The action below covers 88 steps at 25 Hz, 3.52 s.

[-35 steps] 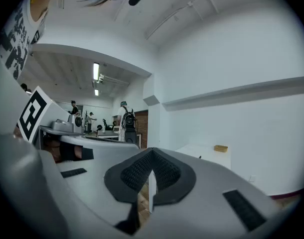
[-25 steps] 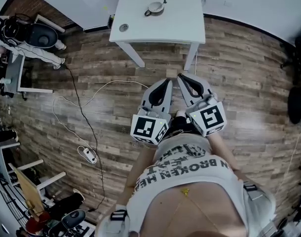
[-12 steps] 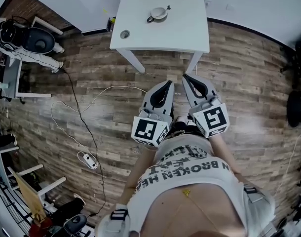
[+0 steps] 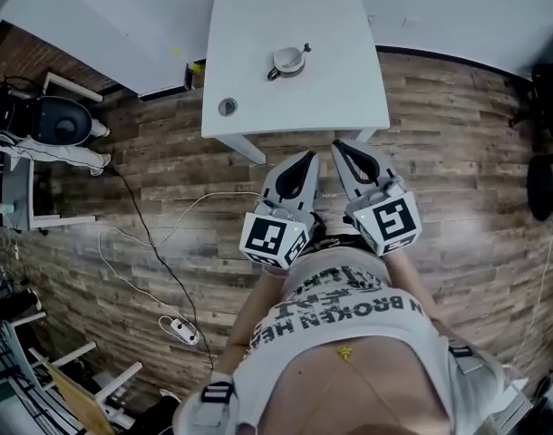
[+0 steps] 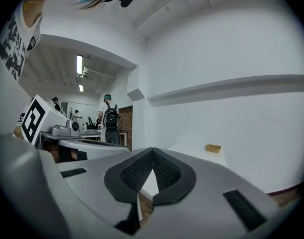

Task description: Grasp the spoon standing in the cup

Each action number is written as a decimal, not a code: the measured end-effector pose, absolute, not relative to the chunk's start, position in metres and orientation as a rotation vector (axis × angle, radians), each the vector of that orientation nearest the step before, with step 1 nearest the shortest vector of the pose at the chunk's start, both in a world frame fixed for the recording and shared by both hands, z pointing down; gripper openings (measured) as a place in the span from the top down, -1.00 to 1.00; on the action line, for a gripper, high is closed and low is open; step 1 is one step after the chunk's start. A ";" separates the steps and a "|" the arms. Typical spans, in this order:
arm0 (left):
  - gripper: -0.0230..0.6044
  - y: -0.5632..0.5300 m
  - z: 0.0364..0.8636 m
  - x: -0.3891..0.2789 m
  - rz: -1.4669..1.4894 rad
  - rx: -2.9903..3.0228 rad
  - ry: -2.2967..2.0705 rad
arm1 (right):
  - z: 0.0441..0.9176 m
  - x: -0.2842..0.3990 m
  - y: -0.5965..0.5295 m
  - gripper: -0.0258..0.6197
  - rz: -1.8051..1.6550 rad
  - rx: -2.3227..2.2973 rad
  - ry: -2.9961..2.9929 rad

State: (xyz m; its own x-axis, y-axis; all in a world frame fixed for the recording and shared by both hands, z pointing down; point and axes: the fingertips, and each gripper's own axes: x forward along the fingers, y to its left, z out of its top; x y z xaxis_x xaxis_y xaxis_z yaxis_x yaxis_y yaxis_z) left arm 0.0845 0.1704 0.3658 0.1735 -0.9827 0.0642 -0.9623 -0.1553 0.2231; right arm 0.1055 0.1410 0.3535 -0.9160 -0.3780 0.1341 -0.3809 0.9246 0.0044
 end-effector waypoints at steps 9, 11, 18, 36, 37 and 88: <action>0.94 0.142 0.375 0.036 -0.123 2.281 -1.801 | 0.363 0.054 0.114 0.91 0.038 0.660 -2.915; 0.93 0.138 0.377 0.027 -0.117 2.285 -1.790 | 0.365 0.044 0.112 0.91 0.042 0.664 -2.911; 0.93 0.125 0.381 0.006 -0.123 2.271 -1.784 | 0.373 0.026 0.098 0.91 0.076 0.686 -2.868; 0.93 0.000 0.381 -0.054 -0.091 2.203 -1.862 | 0.370 -0.044 -0.023 0.91 0.072 0.512 -2.918; 0.93 -0.008 0.379 -0.057 -0.097 2.197 -1.872 | 0.370 -0.046 -0.030 0.91 0.077 0.502 -2.918; 0.93 -0.113 0.454 -0.143 0.009 2.145 -1.603 | 0.515 -0.086 -0.184 0.91 0.263 0.704 -2.536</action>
State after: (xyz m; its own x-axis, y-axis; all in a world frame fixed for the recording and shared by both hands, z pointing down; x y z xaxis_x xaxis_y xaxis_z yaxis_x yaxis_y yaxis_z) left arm -0.1430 -0.1131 0.4536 0.3212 -0.9069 0.2728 -0.9099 -0.2156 0.3545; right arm -0.0863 -0.1837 0.5146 -0.7461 -0.4323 0.5064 -0.5272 0.8481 -0.0527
